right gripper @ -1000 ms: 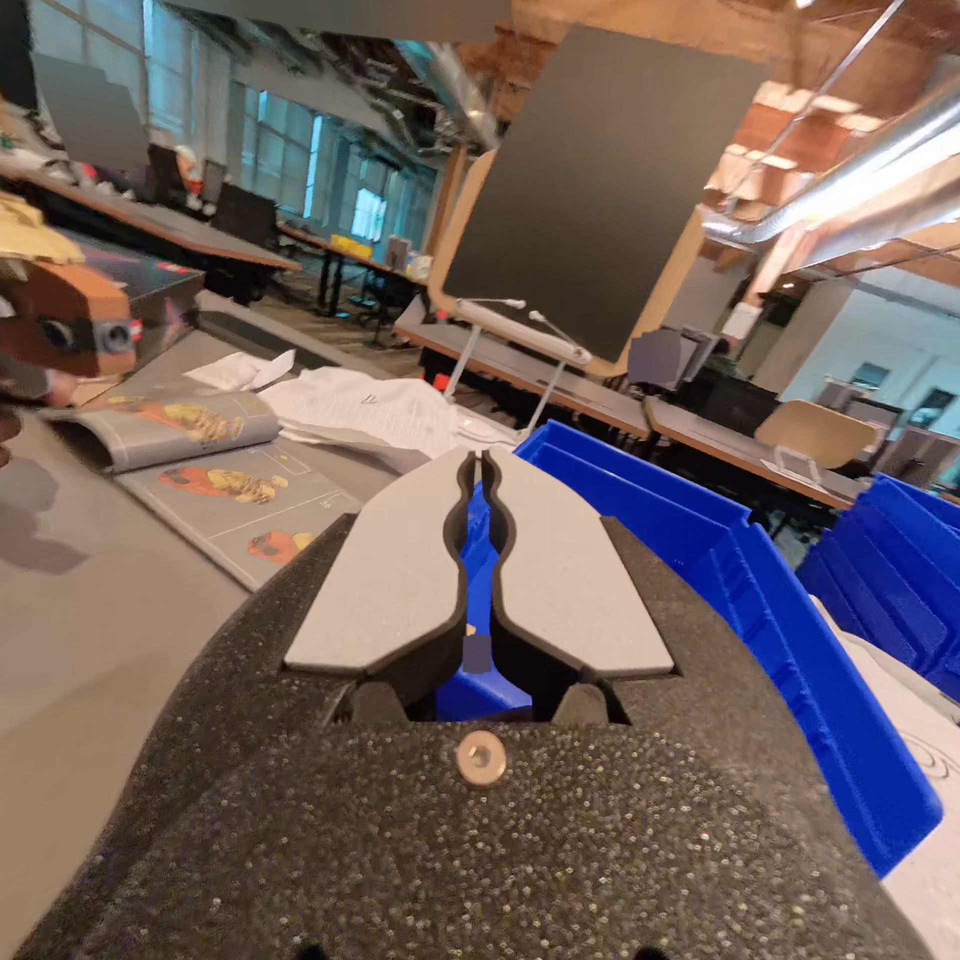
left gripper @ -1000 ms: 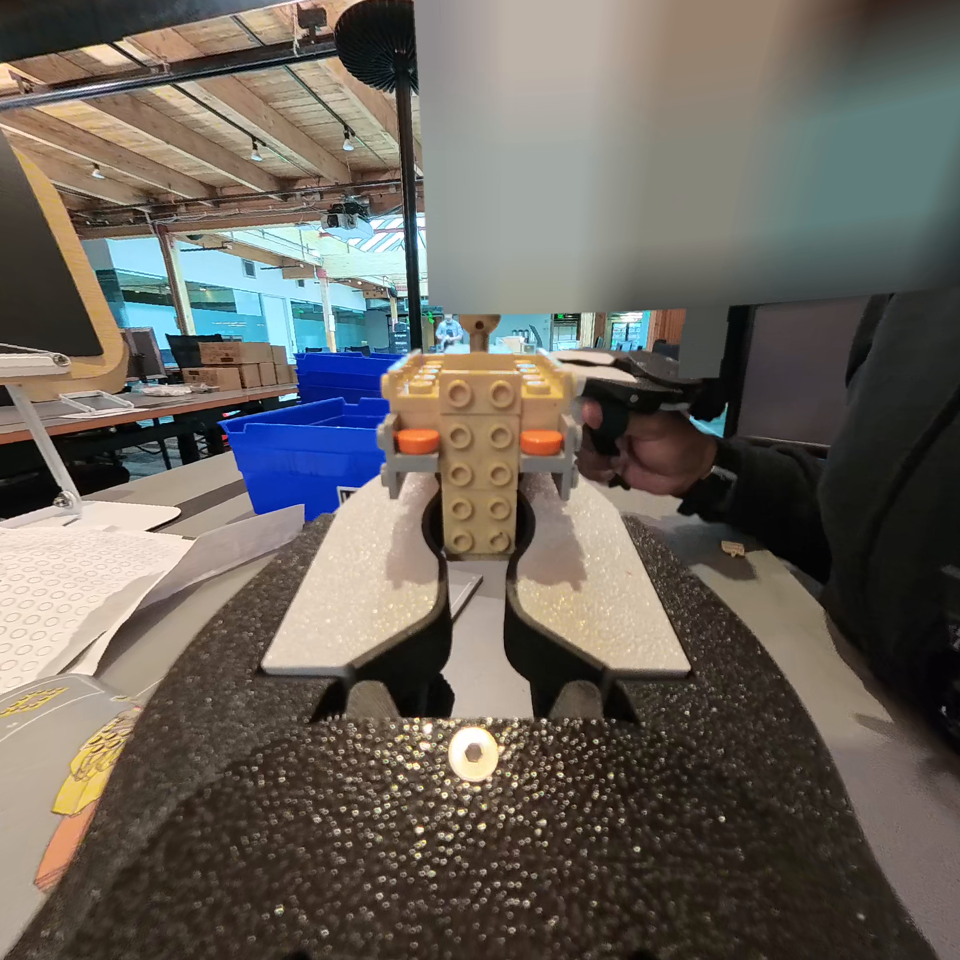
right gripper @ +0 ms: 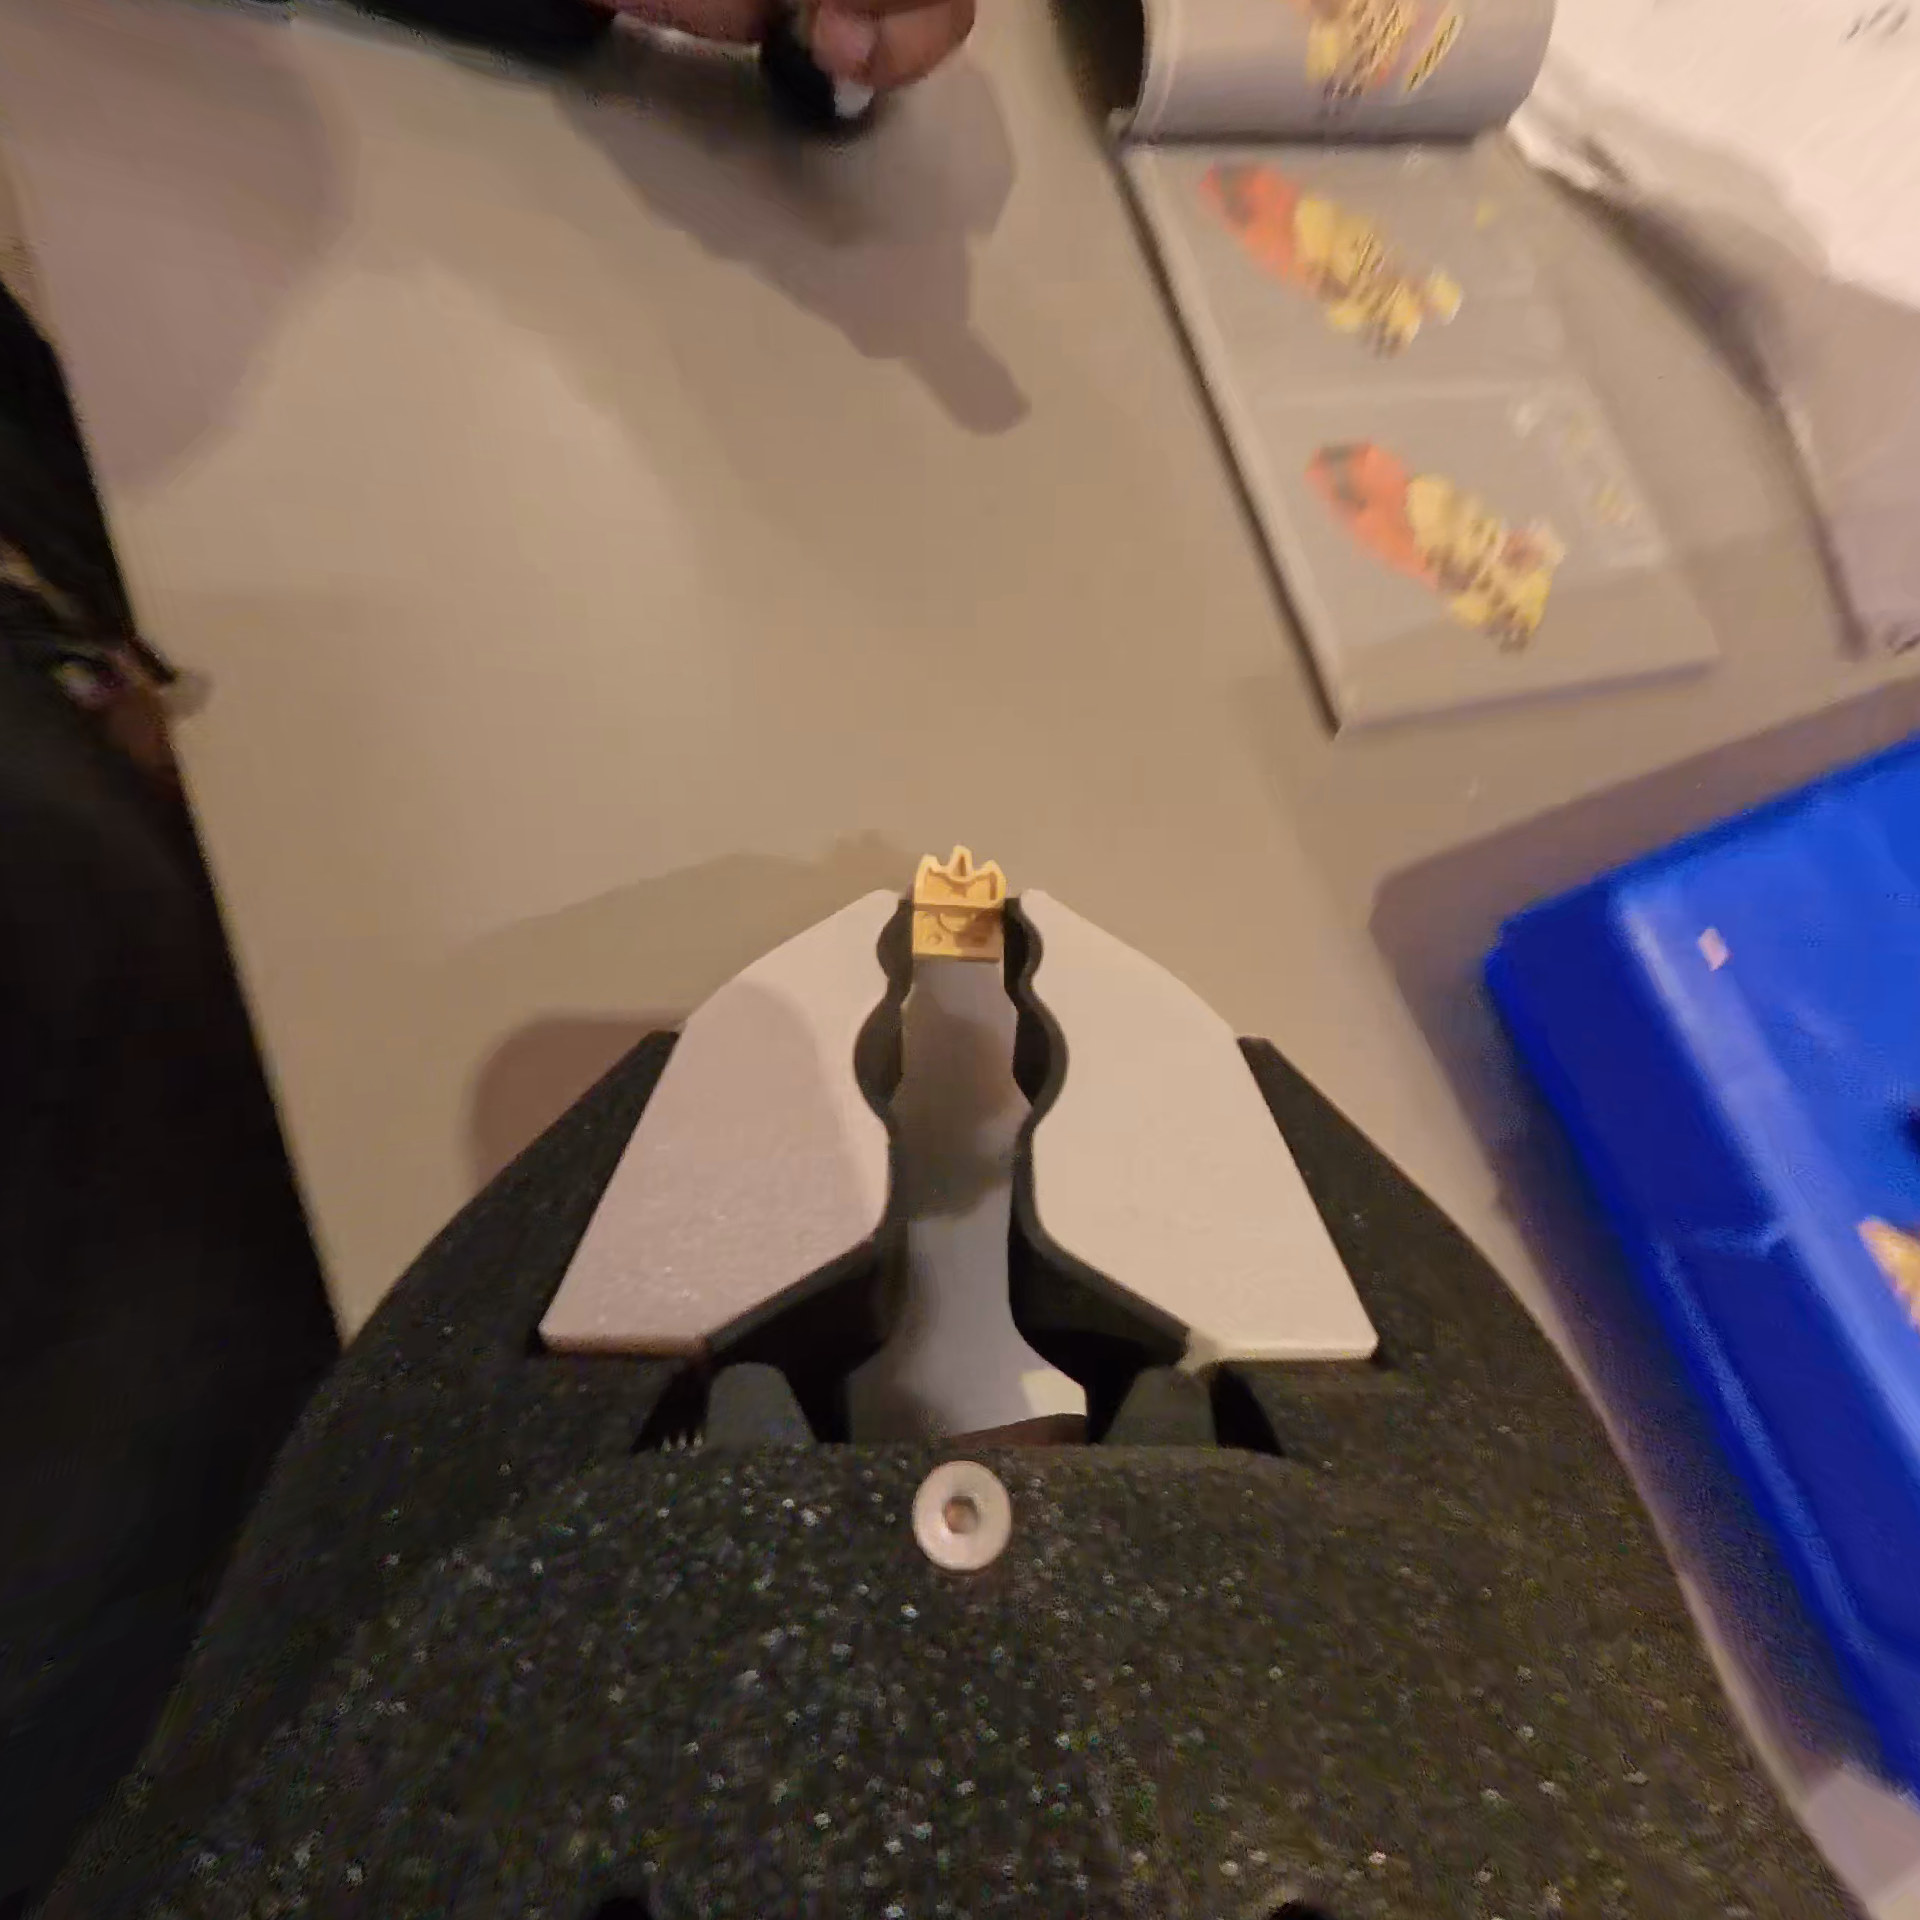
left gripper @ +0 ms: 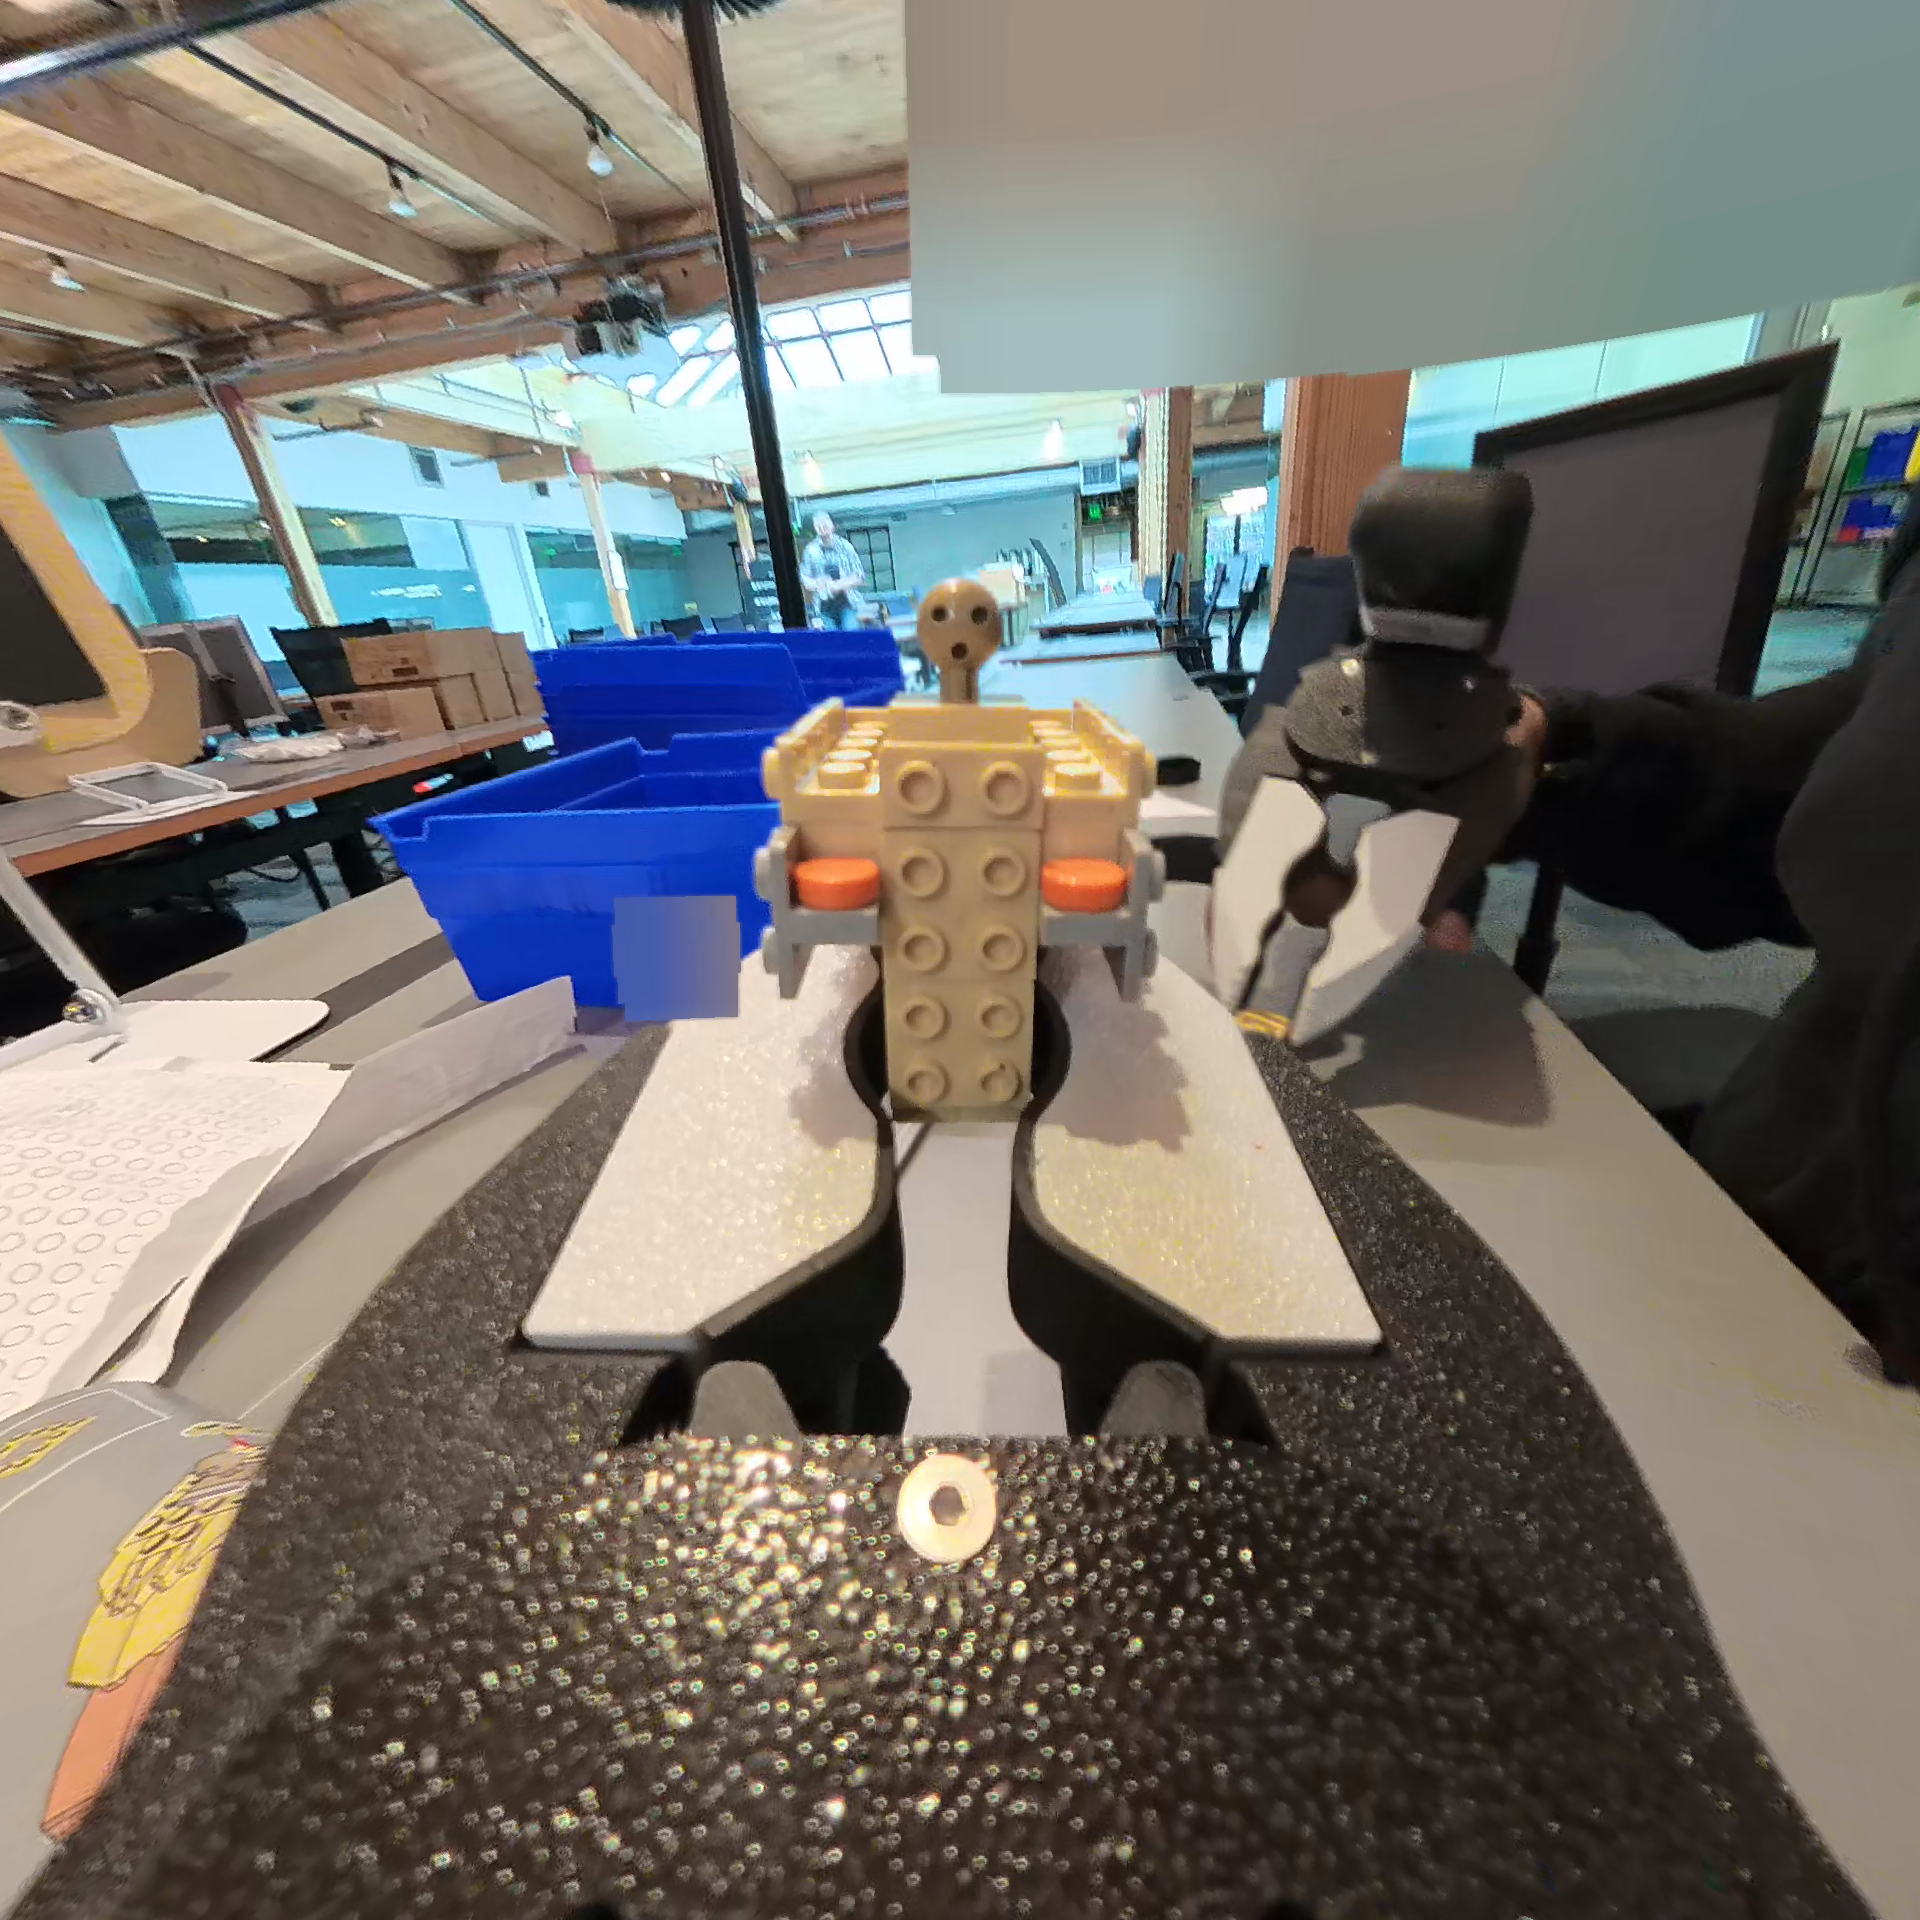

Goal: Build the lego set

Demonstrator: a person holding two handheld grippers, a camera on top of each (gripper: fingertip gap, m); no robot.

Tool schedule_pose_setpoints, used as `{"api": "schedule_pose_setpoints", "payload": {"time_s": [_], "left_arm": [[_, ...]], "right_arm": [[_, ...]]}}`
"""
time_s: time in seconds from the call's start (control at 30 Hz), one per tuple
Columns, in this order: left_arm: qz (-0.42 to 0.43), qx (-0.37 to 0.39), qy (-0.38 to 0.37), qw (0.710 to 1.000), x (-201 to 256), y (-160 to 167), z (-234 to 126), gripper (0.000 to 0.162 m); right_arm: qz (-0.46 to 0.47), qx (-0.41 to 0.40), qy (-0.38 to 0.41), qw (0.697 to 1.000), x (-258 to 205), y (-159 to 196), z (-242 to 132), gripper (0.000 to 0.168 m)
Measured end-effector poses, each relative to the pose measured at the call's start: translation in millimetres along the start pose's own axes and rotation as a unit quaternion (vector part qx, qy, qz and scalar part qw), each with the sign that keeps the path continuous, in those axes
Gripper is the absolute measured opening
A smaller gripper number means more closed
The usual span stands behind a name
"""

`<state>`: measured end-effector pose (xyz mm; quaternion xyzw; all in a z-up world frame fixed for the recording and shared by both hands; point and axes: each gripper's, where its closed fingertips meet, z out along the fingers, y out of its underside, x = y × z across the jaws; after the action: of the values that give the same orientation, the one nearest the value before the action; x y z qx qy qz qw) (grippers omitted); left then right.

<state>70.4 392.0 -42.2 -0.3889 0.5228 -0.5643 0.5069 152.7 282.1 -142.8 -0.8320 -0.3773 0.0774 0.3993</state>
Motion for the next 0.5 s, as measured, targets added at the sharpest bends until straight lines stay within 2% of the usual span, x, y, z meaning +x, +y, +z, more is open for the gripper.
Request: {"api": "schedule_pose_setpoints", "payload": {"time_s": [0.1,0.23,0.37,0.5], "left_arm": [[0.022,-0.065,0.018,0.998,5,16,3,0.018],[0.089,-0.186,0.029,0.978,9,50,1,0.018],[0.092,-0.196,0.021,0.976,7,53,2,0.018],[0.057,-0.173,-0.004,0.983,-4,45,-1,0.018]], "right_arm": [[-0.047,-0.034,0.016,0.998,13,-12,21,0.016],[-0.131,-0.152,-0.009,0.98,19,-4,37,0.016],[-0.217,-0.243,-0.028,0.945,31,-7,31,0.016],[-0.325,-0.338,-0.014,0.883,50,-10,18,0.016]]}}
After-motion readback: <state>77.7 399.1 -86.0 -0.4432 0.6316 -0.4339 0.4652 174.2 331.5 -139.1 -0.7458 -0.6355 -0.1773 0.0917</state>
